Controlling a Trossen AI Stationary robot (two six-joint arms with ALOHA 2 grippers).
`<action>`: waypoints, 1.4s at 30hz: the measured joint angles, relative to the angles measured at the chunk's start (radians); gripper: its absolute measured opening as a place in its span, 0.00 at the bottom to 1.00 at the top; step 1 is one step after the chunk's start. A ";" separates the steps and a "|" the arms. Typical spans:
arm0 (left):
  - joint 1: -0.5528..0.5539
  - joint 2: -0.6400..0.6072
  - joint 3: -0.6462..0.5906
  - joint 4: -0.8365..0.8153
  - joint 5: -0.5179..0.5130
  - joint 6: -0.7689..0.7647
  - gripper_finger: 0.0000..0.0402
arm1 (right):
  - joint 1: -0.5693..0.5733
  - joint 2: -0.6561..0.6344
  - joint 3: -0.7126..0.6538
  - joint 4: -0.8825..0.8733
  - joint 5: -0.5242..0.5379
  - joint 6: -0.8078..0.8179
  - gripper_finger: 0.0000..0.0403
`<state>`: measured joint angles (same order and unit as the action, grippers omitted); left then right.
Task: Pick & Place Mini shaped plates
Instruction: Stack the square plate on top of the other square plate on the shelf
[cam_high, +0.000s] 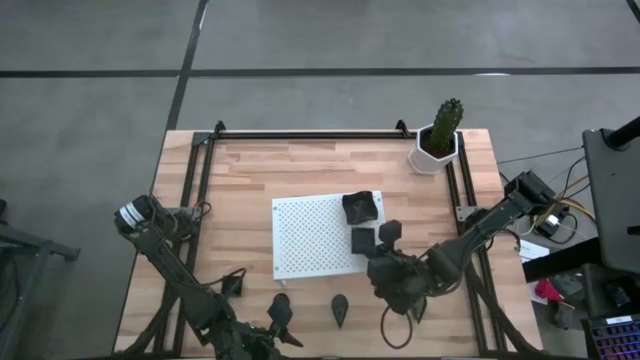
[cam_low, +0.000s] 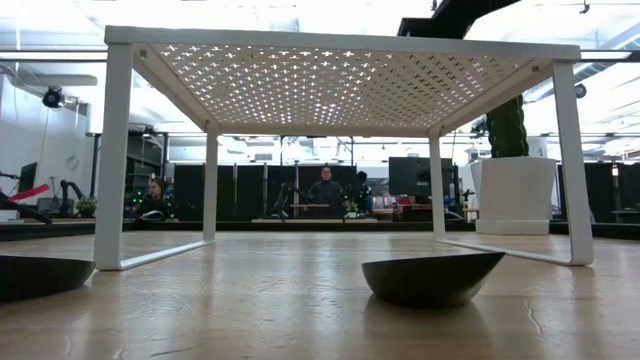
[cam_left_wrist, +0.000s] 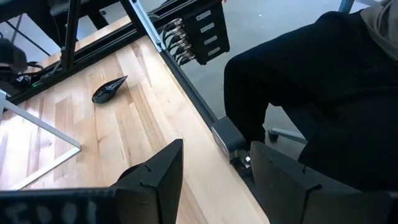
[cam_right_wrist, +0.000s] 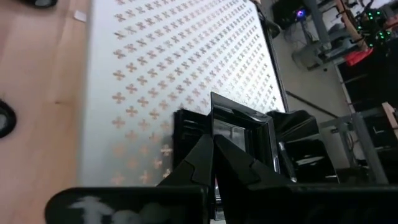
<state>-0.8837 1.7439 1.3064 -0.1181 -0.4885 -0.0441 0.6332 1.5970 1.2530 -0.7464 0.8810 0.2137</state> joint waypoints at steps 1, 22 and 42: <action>0.000 0.000 0.000 0.000 0.000 0.000 0.45 | 0.001 0.000 0.000 0.001 0.000 -0.001 0.02; -0.002 0.000 0.000 0.006 0.000 -0.001 0.45 | -0.007 0.001 -0.006 -0.005 -0.015 0.024 0.10; -0.006 -0.001 -0.002 -0.108 0.001 -0.166 0.45 | 0.049 0.001 0.099 0.046 -0.038 0.011 0.25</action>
<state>-0.8895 1.7426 1.3043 -0.2258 -0.4871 -0.2101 0.6823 1.5982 1.3517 -0.7008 0.8433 0.2246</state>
